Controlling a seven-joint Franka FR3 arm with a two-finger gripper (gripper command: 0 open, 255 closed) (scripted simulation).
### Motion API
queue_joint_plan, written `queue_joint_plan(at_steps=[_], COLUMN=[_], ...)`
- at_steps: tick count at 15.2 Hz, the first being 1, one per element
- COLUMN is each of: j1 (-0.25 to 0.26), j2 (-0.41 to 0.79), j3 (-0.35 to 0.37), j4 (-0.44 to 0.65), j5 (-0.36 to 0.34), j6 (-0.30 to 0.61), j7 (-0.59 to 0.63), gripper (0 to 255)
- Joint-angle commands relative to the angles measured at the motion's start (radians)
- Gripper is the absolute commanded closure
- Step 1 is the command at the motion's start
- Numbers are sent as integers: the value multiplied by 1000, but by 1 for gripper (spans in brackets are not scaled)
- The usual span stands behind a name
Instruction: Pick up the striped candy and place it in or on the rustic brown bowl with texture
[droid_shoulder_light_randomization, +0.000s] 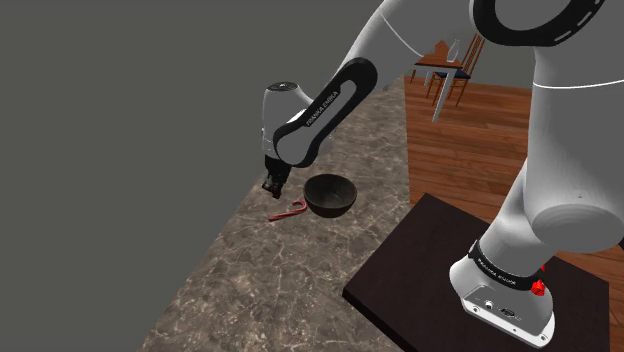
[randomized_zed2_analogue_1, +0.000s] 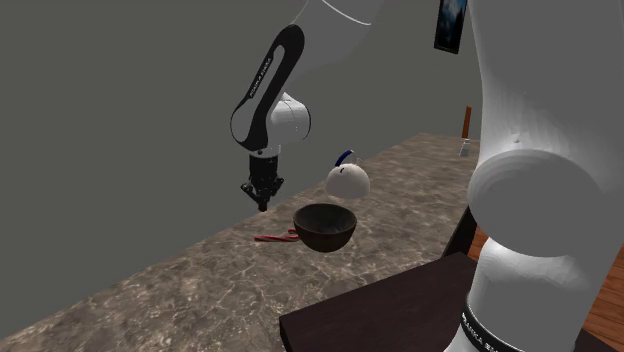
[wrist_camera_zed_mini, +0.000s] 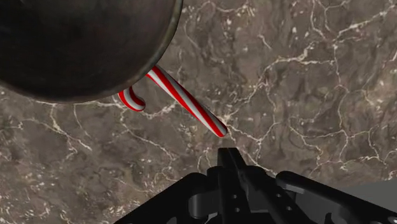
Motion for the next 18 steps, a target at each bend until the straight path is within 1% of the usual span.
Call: queue_joint_plan(at_steps=[1, 2, 3, 6, 9, 10, 18], j1=[0, 0, 0, -52, -76, -77, -67], j2=[0, 0, 0, 96, 194, 206, 283], j3=[0, 0, 0, 38, 53, 53, 29], j4=[0, 0, 0, 76, 156, 166, 171], j5=[0, 0, 0, -100, -238, -257, -284], j6=[0, 0, 0, -104, -197, -207, -135], j7=[0, 0, 0, -327, -621, -656, -639], gripper=[255, 255, 0, 0, 0, 0, 0])
